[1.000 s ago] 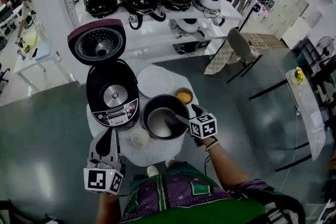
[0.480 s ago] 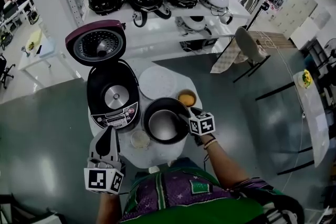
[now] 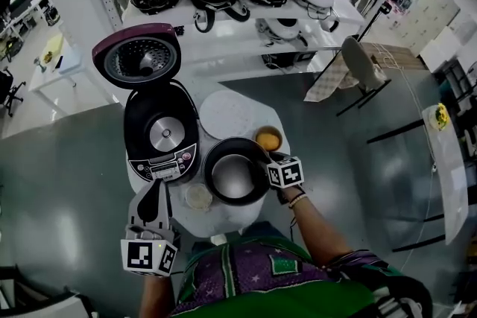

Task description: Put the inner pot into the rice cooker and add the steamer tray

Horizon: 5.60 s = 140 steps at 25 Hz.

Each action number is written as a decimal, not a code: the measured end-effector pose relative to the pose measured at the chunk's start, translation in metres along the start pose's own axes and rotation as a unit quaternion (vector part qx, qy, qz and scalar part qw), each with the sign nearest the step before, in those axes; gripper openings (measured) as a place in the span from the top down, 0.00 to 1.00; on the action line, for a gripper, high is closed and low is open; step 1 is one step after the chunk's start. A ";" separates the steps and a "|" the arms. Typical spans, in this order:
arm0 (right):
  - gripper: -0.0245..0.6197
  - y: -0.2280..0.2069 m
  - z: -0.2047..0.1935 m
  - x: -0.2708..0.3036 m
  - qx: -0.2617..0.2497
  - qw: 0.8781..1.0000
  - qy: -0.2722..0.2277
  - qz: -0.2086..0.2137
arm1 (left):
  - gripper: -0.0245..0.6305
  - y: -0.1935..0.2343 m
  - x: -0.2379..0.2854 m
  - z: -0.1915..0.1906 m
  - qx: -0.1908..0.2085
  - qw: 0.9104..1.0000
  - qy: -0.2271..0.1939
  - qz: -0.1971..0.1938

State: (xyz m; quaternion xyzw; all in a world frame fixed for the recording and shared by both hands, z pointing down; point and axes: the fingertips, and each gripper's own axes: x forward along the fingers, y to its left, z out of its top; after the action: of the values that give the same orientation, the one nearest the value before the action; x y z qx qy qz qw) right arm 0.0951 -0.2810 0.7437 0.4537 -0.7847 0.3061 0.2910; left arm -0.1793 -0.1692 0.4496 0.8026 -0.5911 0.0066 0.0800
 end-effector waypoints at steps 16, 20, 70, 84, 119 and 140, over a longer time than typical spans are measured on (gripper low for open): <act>0.78 -0.008 -0.006 0.022 -0.019 0.999 0.043 -0.010 | 0.93 0.013 -0.008 -0.008 -0.013 1.000 0.010 0.024; 0.80 -0.006 -0.007 0.026 -0.030 0.998 0.048 -0.003 | 0.93 0.016 -0.010 -0.010 -0.015 0.999 0.012 0.028; 0.95 0.069 0.078 -0.155 0.029 0.994 -0.101 0.023 | 0.93 -0.004 -0.078 0.012 0.005 0.998 -0.018 -0.057; 0.94 0.103 0.127 -0.183 0.015 0.987 -0.151 0.047 | 0.93 0.015 -0.099 0.013 -0.003 0.999 -0.029 -0.024; 0.94 0.153 0.284 -0.066 -0.051 0.977 -0.155 0.136 | 0.93 0.086 -0.093 0.044 -0.019 0.981 -0.058 0.183; 0.93 0.183 0.306 0.049 -0.055 0.977 -0.098 0.182 | 0.93 0.097 -0.105 0.035 -0.020 0.950 -0.034 0.310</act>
State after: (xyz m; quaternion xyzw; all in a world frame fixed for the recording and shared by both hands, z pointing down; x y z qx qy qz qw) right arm -0.1430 -0.4618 0.5432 0.3148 -0.8944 0.2640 0.1765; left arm -0.3059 -0.1021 0.4153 0.5775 -0.8134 -0.0085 0.0699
